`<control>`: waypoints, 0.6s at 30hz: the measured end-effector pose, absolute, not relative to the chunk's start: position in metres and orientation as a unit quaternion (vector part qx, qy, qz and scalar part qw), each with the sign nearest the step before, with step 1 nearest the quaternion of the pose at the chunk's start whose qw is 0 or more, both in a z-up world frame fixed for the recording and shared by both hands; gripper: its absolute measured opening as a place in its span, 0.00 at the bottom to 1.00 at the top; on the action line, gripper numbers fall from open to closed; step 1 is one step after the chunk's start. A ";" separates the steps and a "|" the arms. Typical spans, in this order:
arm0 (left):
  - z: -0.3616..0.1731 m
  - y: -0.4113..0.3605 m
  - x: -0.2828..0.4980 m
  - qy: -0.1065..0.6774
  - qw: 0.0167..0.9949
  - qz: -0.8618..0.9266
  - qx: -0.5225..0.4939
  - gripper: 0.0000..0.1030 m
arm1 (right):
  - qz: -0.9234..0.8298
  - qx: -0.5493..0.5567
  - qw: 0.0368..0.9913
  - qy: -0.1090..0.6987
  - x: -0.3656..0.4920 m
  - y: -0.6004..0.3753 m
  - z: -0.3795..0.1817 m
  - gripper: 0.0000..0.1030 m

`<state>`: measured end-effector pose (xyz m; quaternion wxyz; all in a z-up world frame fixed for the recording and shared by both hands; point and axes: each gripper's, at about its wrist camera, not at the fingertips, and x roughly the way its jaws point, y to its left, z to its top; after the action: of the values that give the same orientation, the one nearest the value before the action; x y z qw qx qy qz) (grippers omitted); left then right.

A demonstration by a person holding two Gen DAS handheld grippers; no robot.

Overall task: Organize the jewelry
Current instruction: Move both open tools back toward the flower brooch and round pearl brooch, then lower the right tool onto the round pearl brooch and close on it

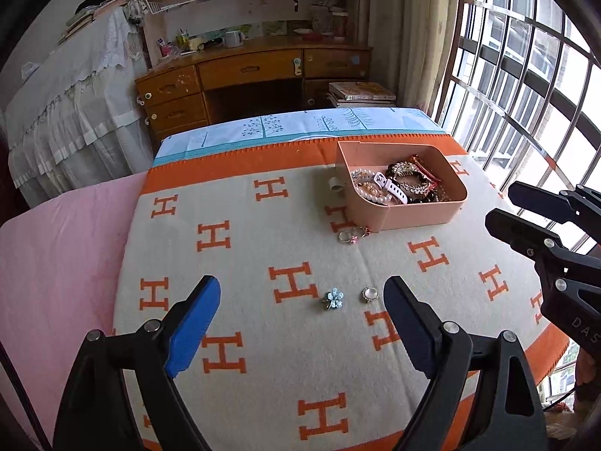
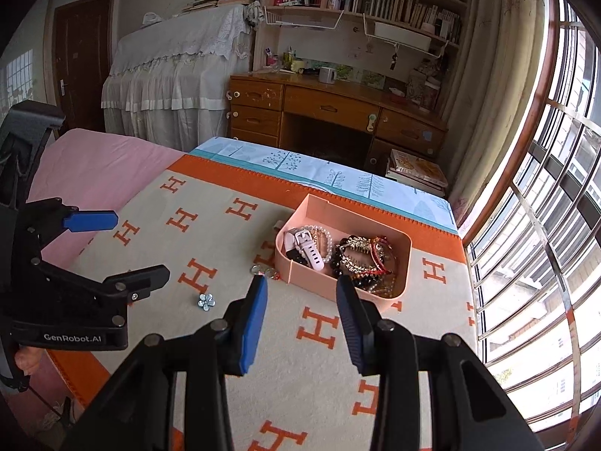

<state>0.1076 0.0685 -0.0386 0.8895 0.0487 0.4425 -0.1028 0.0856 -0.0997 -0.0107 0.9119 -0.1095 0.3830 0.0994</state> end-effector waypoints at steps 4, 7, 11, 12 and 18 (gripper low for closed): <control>-0.055 0.076 0.101 0.449 0.887 -0.101 0.030 0.85 | 0.108 -0.112 0.908 0.389 0.084 -0.096 -0.025 0.37; -0.068 0.083 0.098 0.453 0.887 -0.089 0.022 0.85 | 0.126 -0.101 0.897 0.411 0.086 -0.099 -0.039 0.37; -0.086 0.096 0.095 0.463 0.883 -0.078 0.001 0.85 | 0.148 -0.086 0.881 0.441 0.089 -0.100 -0.059 0.37; -0.091 0.100 0.095 0.466 0.881 -0.077 -0.004 0.85 | 0.150 -0.085 0.878 0.446 0.090 -0.099 -0.065 0.37; -0.116 0.118 0.097 0.492 0.867 -0.064 -0.039 0.85 | 0.177 -0.069 0.857 0.479 0.095 -0.094 -0.093 0.37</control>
<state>0.0971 0.1184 -0.1161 0.8673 -0.0385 0.4922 -0.0640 0.0948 -0.0937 -0.0925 0.8567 -0.0690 0.4795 0.1772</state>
